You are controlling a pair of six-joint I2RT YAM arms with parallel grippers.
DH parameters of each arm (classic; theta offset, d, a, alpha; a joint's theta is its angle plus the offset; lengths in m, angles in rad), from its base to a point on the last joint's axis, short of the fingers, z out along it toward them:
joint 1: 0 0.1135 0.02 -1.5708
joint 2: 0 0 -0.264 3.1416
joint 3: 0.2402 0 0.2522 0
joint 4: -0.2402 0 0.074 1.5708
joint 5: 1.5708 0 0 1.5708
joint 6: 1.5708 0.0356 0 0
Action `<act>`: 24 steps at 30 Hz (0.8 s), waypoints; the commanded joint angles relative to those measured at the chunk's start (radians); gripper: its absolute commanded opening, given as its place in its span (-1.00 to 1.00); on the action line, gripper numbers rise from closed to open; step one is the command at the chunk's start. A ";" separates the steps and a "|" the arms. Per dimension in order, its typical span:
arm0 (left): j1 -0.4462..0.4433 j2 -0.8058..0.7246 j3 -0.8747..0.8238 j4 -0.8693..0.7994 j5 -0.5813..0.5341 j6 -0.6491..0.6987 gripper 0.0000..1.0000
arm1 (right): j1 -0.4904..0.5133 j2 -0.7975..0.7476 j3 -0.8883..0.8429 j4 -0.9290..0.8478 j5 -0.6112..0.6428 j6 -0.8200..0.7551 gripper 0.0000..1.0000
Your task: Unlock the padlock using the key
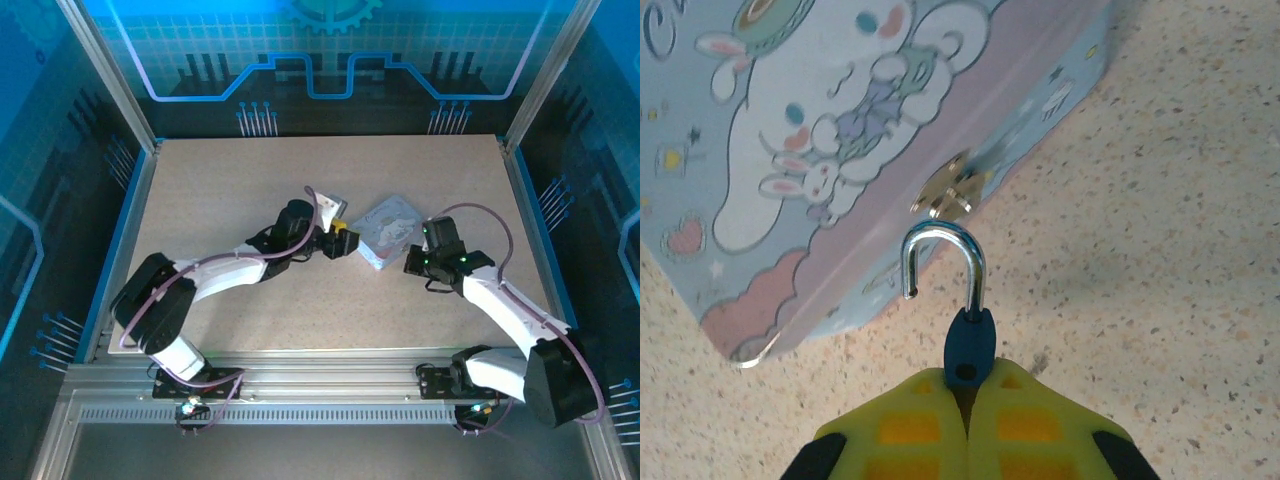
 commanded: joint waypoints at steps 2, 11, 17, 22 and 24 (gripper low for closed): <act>-0.002 -0.097 -0.095 -0.062 -0.082 -0.009 0.15 | 0.085 -0.017 -0.013 -0.031 0.066 -0.045 -1.00; -0.003 -0.292 -0.275 -0.106 -0.167 -0.060 0.16 | 0.228 0.163 0.039 0.051 0.091 -0.063 -1.00; -0.002 -0.391 -0.336 -0.156 -0.212 -0.060 0.17 | 0.247 0.293 0.119 0.102 0.082 -0.089 -1.00; -0.003 -0.428 -0.360 -0.186 -0.235 -0.053 0.17 | 0.260 0.413 0.223 0.125 0.081 -0.111 -1.00; -0.003 -0.439 -0.365 -0.193 -0.240 -0.051 0.17 | 0.261 0.461 0.273 0.130 0.084 -0.120 -1.00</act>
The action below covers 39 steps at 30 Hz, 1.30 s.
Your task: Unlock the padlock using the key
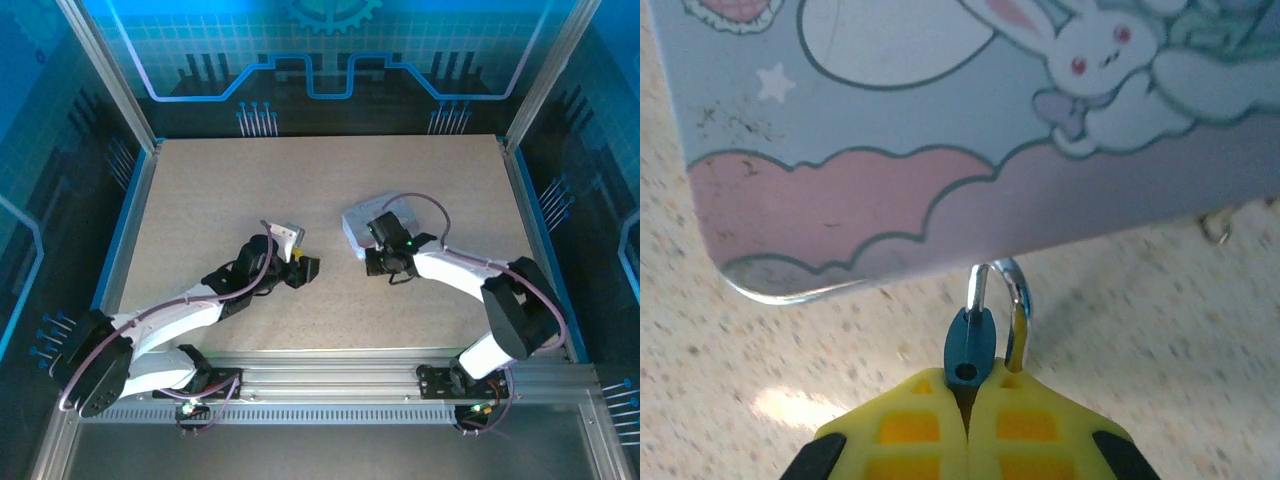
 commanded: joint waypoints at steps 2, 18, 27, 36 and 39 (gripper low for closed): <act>-0.002 -0.035 -0.024 -0.043 -0.040 0.004 0.17 | 0.014 0.097 0.114 0.043 0.015 -0.043 -1.00; 0.033 -0.166 -0.073 -0.171 -0.091 -0.016 0.22 | 0.117 0.123 0.264 -0.049 -0.008 -0.069 -1.00; 0.117 -0.221 -0.109 -0.215 -0.059 -0.070 0.29 | 0.227 0.074 0.212 0.018 -0.226 0.030 -1.00; 0.133 -0.221 -0.119 -0.241 -0.043 -0.083 0.31 | 0.214 0.259 0.247 0.078 -0.359 0.088 -1.00; 0.135 -0.222 -0.126 -0.241 -0.042 -0.083 0.32 | 0.192 0.287 0.261 0.020 -0.288 0.106 -0.96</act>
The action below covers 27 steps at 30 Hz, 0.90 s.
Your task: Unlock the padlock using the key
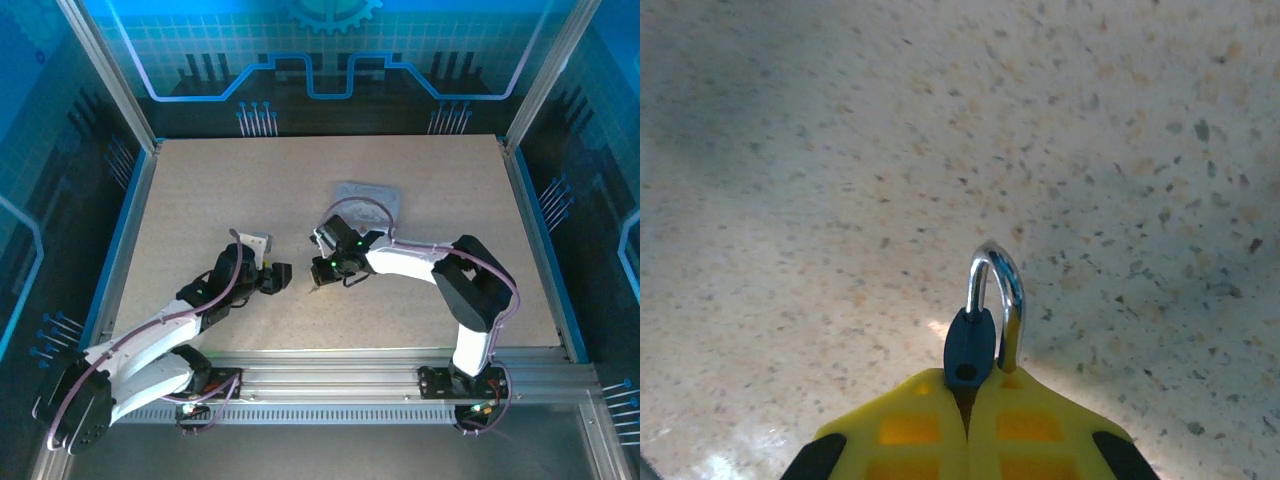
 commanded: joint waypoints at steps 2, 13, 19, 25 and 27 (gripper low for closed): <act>0.009 -0.014 -0.019 -0.021 0.014 -0.021 0.32 | -0.031 0.016 0.033 -0.079 0.096 0.032 -0.91; 0.016 0.018 -0.010 -0.004 0.009 0.006 0.38 | -0.018 -0.270 -0.070 -0.214 0.436 0.019 0.03; 0.045 0.022 0.035 -0.030 -0.032 0.072 0.66 | -0.058 -0.558 -0.181 -0.229 0.646 -0.041 0.34; 0.176 0.042 0.081 -0.040 -0.055 0.125 0.93 | -0.307 -0.802 -0.384 -0.089 0.721 -0.123 0.96; 0.236 0.059 0.090 -0.034 -0.085 0.147 0.97 | -0.416 -0.835 -0.441 -0.012 0.690 -0.121 1.00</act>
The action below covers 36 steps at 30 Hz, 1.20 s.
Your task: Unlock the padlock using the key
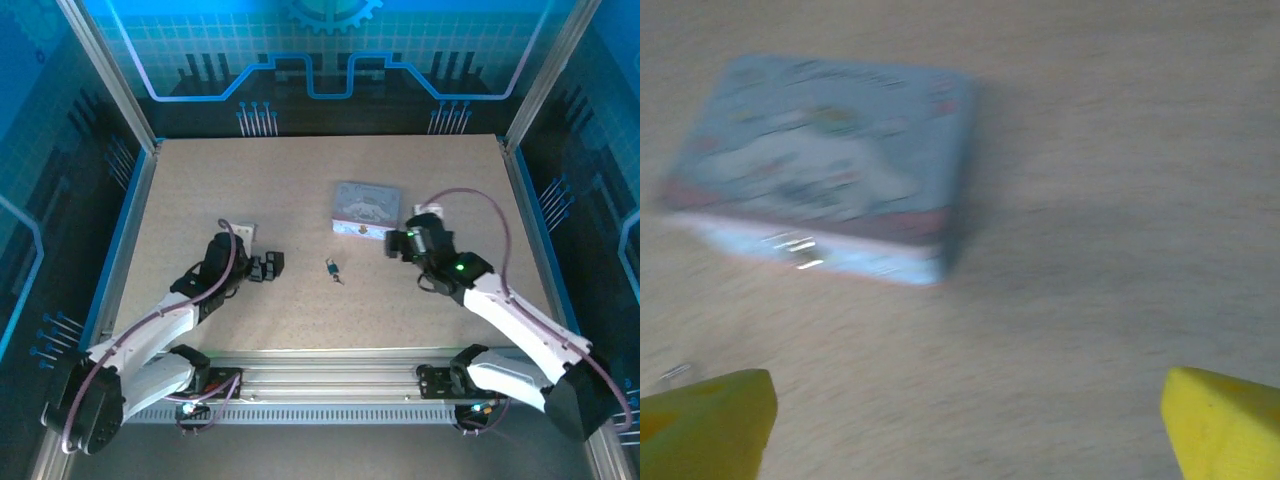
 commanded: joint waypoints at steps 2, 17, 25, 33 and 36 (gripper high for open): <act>0.121 0.035 0.040 0.013 -0.075 0.059 0.98 | -0.181 -0.035 -0.107 0.162 0.009 -0.055 1.00; 0.255 0.159 -0.180 0.568 -0.155 0.298 0.97 | -0.411 0.158 -0.311 0.826 -0.197 -0.293 1.00; 0.317 0.340 -0.295 1.108 -0.085 0.227 0.98 | -0.414 0.306 -0.427 1.199 -0.216 -0.373 1.00; 0.322 0.540 -0.194 1.121 -0.100 0.217 0.98 | -0.392 0.479 -0.346 1.202 -0.305 -0.443 1.00; 0.323 0.532 -0.135 0.996 -0.116 0.205 0.98 | -0.394 0.474 -0.328 1.166 -0.306 -0.437 1.00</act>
